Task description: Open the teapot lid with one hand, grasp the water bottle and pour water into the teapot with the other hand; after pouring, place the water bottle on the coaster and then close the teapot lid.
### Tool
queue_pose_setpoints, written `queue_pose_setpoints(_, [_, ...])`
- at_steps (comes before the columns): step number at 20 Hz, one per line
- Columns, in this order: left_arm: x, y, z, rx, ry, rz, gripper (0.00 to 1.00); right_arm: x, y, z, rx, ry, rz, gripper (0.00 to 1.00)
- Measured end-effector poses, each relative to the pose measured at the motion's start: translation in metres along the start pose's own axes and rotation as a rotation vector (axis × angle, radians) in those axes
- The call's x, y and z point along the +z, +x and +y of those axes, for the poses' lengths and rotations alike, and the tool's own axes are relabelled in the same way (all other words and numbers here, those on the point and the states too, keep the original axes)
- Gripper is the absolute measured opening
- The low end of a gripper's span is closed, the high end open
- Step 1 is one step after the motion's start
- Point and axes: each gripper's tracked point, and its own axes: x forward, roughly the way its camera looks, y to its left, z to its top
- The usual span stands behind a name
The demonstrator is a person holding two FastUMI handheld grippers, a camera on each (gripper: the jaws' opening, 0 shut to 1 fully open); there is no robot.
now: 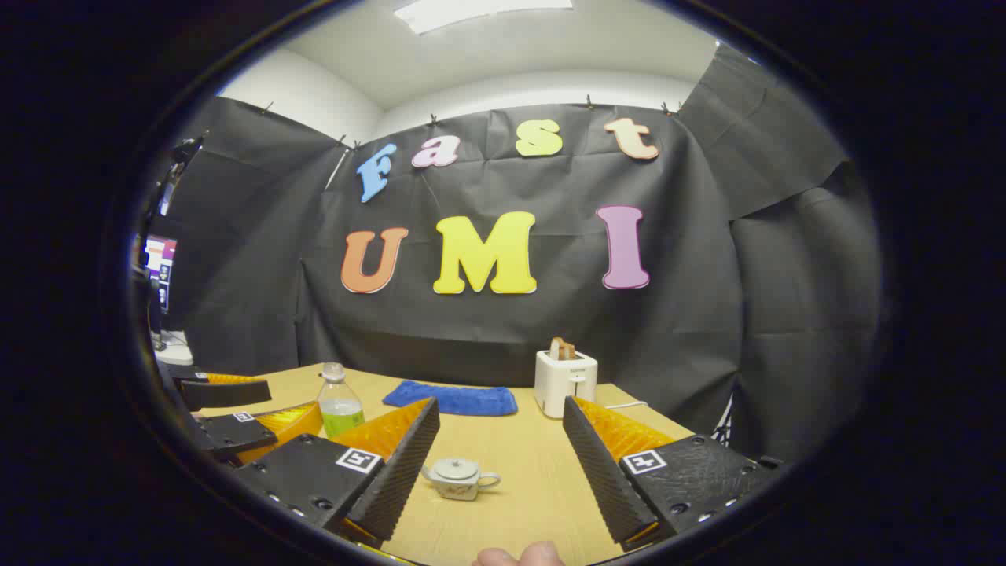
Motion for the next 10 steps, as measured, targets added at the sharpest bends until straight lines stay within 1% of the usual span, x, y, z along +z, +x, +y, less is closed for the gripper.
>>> queue_pose_setpoints(4, [0.0, 0.001, 0.006, 0.008, -0.029, 0.005, 0.96, 0.0, -0.001, 0.007, 0.006, 0.002, 0.002, 0.95])
queue_pose_setpoints(10, [-0.005, 0.002, 0.012, 0.008, -0.024, 0.025, 0.96, -0.005, -0.002, 0.016, 0.016, -0.008, 0.021, 0.95])
